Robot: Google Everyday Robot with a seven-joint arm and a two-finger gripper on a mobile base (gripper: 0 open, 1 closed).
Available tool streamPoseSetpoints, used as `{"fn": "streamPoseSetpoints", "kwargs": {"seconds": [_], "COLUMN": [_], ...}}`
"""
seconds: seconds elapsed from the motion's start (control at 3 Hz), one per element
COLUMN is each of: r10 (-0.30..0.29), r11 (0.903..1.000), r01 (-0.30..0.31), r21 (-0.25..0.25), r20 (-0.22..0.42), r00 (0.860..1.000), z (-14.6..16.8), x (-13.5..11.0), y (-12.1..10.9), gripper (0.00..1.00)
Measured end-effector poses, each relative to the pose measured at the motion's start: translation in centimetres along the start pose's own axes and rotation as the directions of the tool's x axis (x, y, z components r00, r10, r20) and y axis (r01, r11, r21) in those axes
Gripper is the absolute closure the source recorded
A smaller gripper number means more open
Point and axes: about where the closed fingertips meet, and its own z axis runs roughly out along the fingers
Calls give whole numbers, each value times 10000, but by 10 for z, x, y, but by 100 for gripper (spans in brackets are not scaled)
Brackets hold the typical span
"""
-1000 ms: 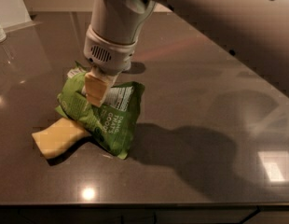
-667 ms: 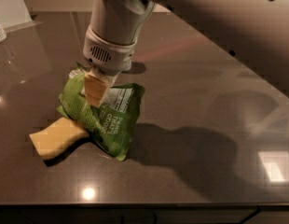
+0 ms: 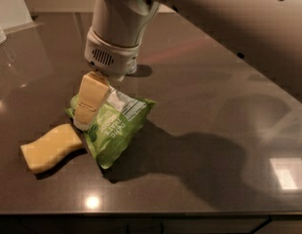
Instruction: Move green rice chip bag near sponge
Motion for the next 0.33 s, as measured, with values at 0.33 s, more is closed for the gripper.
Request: {"fn": "streamPoseSetpoints", "kwargs": {"seconds": [0.33], "r10": [-1], "r11": [10000], "r01": [1], "r21": [0], "r20": [1], "r00": [10000], "z": [0], "x": [0], "y": [0], "gripper": [0]}}
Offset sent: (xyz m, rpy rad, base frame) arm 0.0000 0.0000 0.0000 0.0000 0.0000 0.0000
